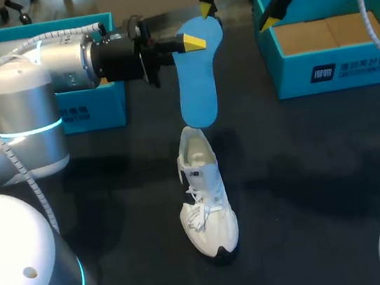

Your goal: Take the shoe out of the shoebox, open the shoe tongue, remove and reinsert the insole, then place the shoe into the shoebox

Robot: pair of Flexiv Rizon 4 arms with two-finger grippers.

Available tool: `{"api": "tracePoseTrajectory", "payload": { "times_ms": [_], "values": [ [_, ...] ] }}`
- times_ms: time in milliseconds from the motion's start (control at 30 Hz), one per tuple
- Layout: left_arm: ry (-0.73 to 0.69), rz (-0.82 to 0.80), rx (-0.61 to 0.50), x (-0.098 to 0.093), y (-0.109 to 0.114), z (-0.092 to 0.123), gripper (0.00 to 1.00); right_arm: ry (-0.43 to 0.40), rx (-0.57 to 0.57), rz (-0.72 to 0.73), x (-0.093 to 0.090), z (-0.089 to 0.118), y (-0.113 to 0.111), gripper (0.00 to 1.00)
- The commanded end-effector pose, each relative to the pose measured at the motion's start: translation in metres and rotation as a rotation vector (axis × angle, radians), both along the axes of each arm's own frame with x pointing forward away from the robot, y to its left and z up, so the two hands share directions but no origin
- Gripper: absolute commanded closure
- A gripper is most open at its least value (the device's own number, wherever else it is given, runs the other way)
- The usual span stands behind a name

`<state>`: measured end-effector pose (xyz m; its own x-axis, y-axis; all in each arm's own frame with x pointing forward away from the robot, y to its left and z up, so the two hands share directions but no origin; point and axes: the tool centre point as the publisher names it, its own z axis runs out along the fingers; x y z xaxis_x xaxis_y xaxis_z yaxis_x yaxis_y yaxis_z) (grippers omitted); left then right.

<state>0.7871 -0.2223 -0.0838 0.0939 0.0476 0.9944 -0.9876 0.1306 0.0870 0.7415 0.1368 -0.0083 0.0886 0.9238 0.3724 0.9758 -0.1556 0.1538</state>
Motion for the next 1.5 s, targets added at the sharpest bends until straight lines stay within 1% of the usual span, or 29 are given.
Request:
{"api": "tracePoseTrajectory", "payload": {
  "times_ms": [33,133,733,1033,1167,1267,1333,1500],
  "values": [
    [0.000,0.000,0.003,-0.001,0.001,0.000,1.00,-0.050,0.254,0.029,-0.003,-0.009,-0.009,0.00],
    [0.000,0.000,0.003,-0.001,0.001,0.000,1.00,-0.047,0.275,0.030,-0.003,-0.013,-0.013,0.00],
    [0.000,0.000,0.003,-0.001,0.001,0.000,1.00,-0.115,0.491,0.052,-0.007,-0.032,-0.033,0.00],
    [0.000,0.000,0.003,-0.001,0.001,0.000,1.00,-0.142,0.634,0.070,-0.007,-0.045,-0.039,0.00],
    [0.000,0.000,0.003,-0.001,0.001,0.000,1.00,-0.145,0.672,0.075,-0.007,-0.051,-0.041,0.00],
    [0.000,0.000,0.003,-0.001,0.001,0.000,1.00,-0.150,0.735,0.091,-0.006,-0.055,-0.042,0.00],
    [0.000,0.000,0.003,-0.001,0.001,0.000,1.00,-0.146,0.744,0.092,-0.005,-0.057,-0.042,0.00],
    [0.000,0.000,0.003,-0.001,0.001,0.000,1.00,-0.152,0.812,0.108,-0.004,-0.061,-0.042,0.00]
  ]
}}
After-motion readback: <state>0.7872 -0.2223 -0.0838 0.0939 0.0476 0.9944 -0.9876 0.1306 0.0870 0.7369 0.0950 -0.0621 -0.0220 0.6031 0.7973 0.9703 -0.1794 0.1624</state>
